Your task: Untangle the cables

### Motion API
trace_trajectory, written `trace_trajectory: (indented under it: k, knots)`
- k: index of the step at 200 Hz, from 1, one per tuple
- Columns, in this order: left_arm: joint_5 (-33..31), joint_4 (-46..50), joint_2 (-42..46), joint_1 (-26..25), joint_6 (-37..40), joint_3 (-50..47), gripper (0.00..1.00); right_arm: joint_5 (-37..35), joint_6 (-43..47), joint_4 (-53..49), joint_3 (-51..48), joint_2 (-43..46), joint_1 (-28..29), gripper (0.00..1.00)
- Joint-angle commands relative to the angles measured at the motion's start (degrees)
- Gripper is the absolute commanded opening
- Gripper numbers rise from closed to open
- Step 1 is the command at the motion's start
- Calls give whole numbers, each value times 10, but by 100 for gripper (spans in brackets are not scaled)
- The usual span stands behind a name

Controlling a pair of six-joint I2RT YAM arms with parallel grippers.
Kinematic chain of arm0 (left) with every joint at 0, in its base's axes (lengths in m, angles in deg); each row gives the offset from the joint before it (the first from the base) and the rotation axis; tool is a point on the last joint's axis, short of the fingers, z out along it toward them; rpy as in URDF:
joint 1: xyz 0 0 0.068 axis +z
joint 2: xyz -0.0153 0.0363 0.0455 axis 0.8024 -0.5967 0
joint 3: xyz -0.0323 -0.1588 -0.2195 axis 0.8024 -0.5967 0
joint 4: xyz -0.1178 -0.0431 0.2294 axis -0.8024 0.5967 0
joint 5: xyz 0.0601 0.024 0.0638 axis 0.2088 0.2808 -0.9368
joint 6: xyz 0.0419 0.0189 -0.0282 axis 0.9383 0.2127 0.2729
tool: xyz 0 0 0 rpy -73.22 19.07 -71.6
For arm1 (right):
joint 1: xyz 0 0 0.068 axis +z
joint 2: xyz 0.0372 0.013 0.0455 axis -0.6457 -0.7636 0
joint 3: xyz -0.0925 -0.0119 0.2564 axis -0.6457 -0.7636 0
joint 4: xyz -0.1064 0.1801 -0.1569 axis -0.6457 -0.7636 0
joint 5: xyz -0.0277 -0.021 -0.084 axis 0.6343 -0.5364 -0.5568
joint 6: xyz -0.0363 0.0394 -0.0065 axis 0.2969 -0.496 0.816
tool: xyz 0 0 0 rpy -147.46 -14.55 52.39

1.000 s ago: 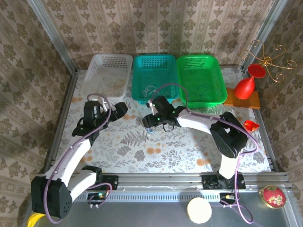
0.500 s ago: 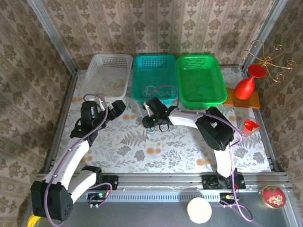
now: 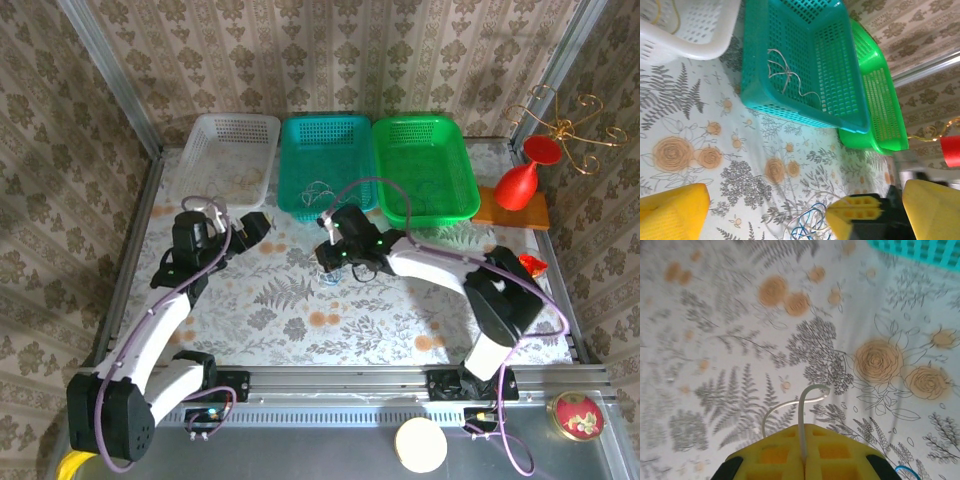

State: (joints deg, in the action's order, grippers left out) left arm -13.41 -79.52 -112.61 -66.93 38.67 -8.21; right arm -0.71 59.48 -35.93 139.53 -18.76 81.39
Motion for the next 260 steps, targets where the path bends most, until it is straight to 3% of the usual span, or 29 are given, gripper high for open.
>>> trace_trajectory:
  k: [1, 43, 121, 155, 210, 236, 260]
  knots:
    - [42, -49, -13, -27, -8, -1, 100, 27, -37, 51, -41, 56, -18, 0]
    - [19, -121, -45, -104, -32, -9, 99, 83, -92, 117, -98, 128, -54, 0]
    - [-18, -337, -164, -198, -126, -42, 73, 112, -132, 160, -129, 169, -69, 0]
    - [-29, -386, -206, -219, -148, -41, 63, 112, -132, 162, -133, 172, -69, 0]
    - [-41, -412, -232, -241, -158, -33, 59, 112, -133, 166, -138, 171, -69, 0]
    - [-43, -416, -235, -248, -158, -31, 49, 111, -133, 169, -137, 167, -70, 0]
    - [-44, -424, -236, -250, -161, -32, 35, 110, -133, 169, -137, 164, -70, 0]
